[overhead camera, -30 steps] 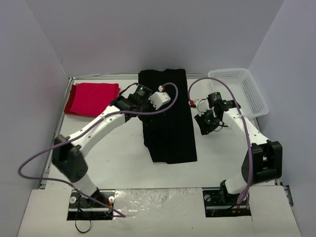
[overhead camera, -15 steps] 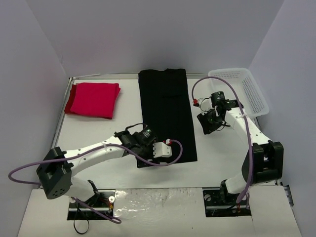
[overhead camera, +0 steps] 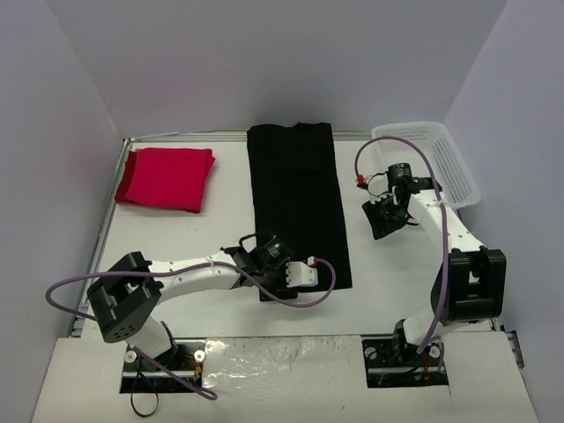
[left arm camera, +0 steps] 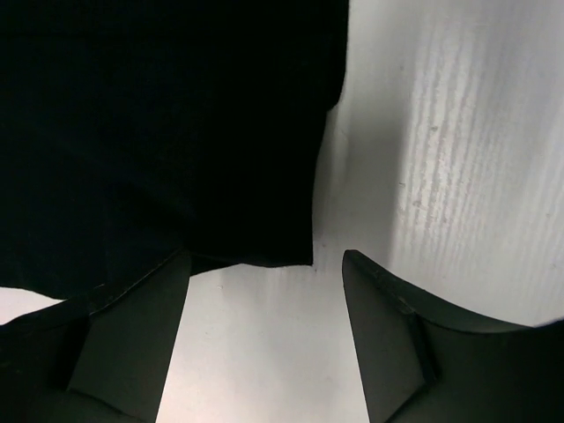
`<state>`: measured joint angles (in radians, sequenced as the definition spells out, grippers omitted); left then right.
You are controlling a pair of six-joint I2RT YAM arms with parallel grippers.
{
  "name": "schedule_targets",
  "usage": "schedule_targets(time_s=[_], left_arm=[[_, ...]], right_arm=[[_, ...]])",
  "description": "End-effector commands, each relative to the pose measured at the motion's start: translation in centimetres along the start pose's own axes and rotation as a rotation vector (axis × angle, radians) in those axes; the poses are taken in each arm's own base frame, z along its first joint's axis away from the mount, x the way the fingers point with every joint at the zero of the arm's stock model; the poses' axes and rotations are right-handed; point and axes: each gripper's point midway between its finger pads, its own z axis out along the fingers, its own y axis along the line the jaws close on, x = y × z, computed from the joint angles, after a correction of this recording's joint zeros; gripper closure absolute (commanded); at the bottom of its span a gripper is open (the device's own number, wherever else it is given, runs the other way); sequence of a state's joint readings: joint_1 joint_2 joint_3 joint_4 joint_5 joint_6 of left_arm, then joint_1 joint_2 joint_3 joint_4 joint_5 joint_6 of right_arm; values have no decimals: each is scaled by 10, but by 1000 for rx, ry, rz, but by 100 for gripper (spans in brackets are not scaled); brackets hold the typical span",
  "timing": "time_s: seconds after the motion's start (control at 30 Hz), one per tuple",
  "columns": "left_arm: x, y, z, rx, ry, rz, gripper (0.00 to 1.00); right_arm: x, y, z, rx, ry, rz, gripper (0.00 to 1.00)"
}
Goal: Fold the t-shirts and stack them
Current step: Grab the bottom of the folded rectangular tshirt with both arms
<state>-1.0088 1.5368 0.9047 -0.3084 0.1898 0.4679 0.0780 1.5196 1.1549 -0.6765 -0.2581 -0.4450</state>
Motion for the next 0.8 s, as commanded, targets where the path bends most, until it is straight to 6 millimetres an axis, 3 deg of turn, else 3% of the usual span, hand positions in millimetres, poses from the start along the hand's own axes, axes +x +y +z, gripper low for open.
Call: schedule_targets(time_s=[0.0, 0.3, 0.33, 0.53, 0.77], left_arm=[[-18, 14, 3, -65, -66, -4, 32], [-15, 17, 16, -74, -26, -23, 34], [-15, 17, 17, -69, -18, -23, 40], [-10, 15, 21, -34, 43, -19, 52], [-1, 8, 12, 0, 100, -6, 90]], right_arm=[[7, -1, 1, -3, 36, 15, 72], [8, 2, 1, -16, 32, 6, 72], [8, 2, 0, -13, 32, 4, 72], [7, 1, -2, -4, 24, 2, 72], [7, 0, -4, 3, 21, -2, 72]])
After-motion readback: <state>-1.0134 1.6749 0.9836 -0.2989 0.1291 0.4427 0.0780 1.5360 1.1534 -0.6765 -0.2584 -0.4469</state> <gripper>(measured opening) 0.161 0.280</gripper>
